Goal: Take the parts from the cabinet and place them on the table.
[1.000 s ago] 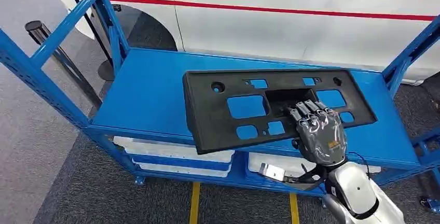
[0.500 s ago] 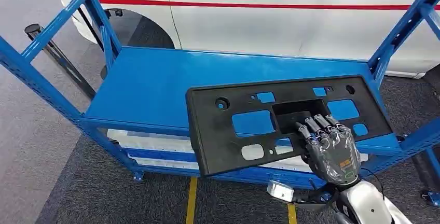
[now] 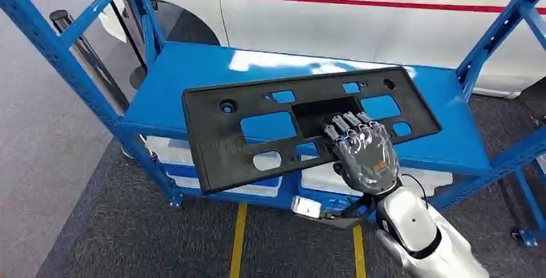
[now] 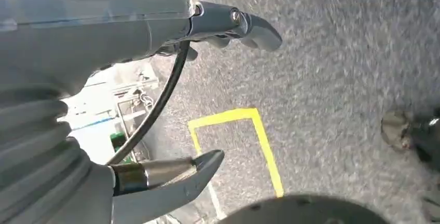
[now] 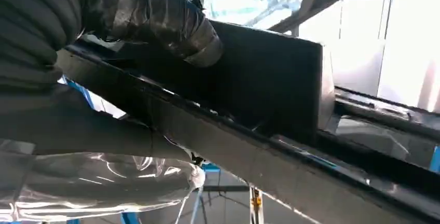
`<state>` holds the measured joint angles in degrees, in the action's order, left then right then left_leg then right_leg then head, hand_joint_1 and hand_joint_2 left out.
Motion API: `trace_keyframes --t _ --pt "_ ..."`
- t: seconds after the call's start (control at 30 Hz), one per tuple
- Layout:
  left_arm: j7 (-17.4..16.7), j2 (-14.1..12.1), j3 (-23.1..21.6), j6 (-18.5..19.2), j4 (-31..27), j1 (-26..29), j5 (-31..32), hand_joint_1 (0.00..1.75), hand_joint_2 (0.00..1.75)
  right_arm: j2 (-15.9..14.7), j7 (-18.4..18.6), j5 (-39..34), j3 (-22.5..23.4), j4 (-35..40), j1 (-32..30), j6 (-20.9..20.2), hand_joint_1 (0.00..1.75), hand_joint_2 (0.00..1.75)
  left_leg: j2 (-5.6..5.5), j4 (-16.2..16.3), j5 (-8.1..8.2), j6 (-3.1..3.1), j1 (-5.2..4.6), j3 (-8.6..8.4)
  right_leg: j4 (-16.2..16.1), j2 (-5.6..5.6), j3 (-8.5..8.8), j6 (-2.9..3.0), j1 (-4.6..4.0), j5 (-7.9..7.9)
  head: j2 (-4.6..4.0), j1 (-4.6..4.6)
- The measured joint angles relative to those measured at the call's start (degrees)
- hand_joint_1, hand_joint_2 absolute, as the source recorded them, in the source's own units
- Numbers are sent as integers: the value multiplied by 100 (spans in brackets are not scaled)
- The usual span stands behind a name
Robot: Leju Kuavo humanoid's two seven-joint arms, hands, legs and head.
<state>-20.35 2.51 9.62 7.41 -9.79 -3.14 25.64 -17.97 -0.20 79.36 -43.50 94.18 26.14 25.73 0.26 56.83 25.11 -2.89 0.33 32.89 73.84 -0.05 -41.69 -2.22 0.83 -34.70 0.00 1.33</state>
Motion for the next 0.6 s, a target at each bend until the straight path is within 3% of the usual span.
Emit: trace_keyframes --t 0.03,0.07,0.13,0.17,0.2,0.23,0.3,0.33,0.37,0.4,0.43,0.47,0.5,0.53,0.57,0.6 --pt "0 0 0 4 0 3 0 0 175 -11 15 -48 -24 -13 17 -18 175 175 4 20 -53 9 6 92 207 -1 11 -20 11 55 0 -2" --pt "-2 0 0 15 0 8 7 0 175 -17 24 -76 -48 -30 31 -31 175 175 9 41 -98 23 13 173 167 -1 130 -35 26 235 0 0" --pt "-37 0 0 44 0 16 33 0 175 -55 50 -131 -72 -35 32 -31 175 175 11 119 -171 65 27 338 -537 -4 704 -49 56 652 0 0" --pt "-59 -2 0 87 0 16 91 0 175 -91 85 -142 -74 -24 23 -9 175 175 11 172 -197 99 28 396 -1054 -9 1082 -47 64 641 0 0" --pt "-72 -2 -6 96 0 19 155 0 175 -146 131 -146 -72 4 -8 13 175 175 -2 211 -224 136 4 441 -1471 -10 1313 -22 12 413 0 -2" --pt "-92 -2 -31 76 0 27 228 0 175 -258 199 -146 -43 88 -154 88 175 175 -4 206 -266 168 12 439 -1572 -8 1363 55 -2 378 0 18" --pt "-120 39 -103 -95 0 50 359 0 175 -630 326 -48 123 418 -719 401 175 175 -54 174 -358 227 34 436 -1578 -13 1313 111 -28 422 2 4" --pt "-120 83 -133 -199 2 106 419 0 175 -838 352 59 290 633 -1074 578 175 175 -93 147 -403 273 6 453 -1616 -50 1293 180 -4 483 0 -11" --pt "-114 105 -149 -247 7 120 461 0 175 -942 345 132 447 768 -1385 708 175 175 -96 234 -269 283 33 513 -1652 -99 1253 228 27 564 0 -4" --pt "-114 146 -172 -291 7 117 509 0 175 -1036 304 186 620 893 -1643 780 175 175 -67 411 52 301 24 605 -1658 -72 1188 297 32 632 0 4" --pt "-116 168 -201 -321 7 129 535 0 175 -1097 241 210 773 985 -1840 808 175 175 -64 775 455 310 36 692 -1646 -63 1103 331 29 693 0 9" --pt "-105 192 -223 -326 7 131 564 0 175 -1119 154 217 896 1045 -1963 804 175 175 -62 1195 760 324 43 777 -1630 -46 1020 333 25 752 0 7" --pt "-76 212 -240 -326 7 117 575 0 175 -1117 63 219 980 1060 -2019 784 175 175 -62 1651 963 340 43 856 -1614 -26 920 332 15 817 0 9" --pt "-46 236 -243 -319 7 98 579 0 175 -1117 -5 219 1032 1060 -2031 763 175 175 -62 1916 964 346 43 866 -1589 -15 827 327 11 874 0 7" --pt "-22 249 -245 -315 7 77 579 0 175 -1100 -46 214 1062 1065 -2038 739 175 175 -63 1952 814 343 42 766 -1554 -9 728 318 7 926 0 9" --pt "-13 249 -249 -315 7 54 584 0 175 -1093 -74 201 1084 1067 -2042 723 175 175 -62 1775 603 332 41 573 -1515 -6 635 303 6 967 0 9"
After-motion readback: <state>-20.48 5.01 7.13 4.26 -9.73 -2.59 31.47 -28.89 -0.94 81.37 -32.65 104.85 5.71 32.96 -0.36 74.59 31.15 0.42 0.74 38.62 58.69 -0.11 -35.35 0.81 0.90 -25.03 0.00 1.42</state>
